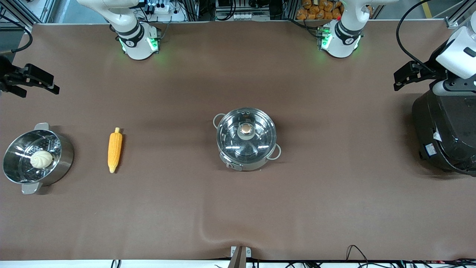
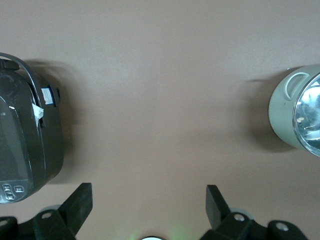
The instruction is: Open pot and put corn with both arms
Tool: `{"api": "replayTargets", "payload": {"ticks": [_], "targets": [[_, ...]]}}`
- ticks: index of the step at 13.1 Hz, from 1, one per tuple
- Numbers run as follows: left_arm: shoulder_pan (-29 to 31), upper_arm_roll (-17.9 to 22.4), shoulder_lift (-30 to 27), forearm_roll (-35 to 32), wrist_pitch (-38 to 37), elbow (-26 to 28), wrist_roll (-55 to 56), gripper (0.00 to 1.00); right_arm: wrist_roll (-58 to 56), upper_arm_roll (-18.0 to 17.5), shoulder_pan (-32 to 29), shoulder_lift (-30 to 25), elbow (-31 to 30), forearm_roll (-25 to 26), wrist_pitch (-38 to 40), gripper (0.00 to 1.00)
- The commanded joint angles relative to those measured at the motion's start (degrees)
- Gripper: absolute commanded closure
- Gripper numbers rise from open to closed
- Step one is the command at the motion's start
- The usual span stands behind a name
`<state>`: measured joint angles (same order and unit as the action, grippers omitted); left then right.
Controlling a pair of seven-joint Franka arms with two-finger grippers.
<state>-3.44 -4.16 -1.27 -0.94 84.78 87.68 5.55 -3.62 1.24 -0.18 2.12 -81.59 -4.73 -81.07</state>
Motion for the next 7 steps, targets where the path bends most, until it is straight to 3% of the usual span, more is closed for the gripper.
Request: {"api": "replayTargets", "payload": {"ticks": [1, 7], "targets": [[-0.16, 0.29, 0.57, 0.76, -1.37, -1.55, -0.81, 0.00, 0.27, -0.10, 0.01, 0.17, 0.64, -0.72, 0.21, 0.00], [-0.60, 0.03, 1.62, -1.95, -0.59, -1.55, -1.42, 0.00, -0.16, -0.01, -0.78, 0.43, 0.55, -0.37, 0.56, 0.00]]}}
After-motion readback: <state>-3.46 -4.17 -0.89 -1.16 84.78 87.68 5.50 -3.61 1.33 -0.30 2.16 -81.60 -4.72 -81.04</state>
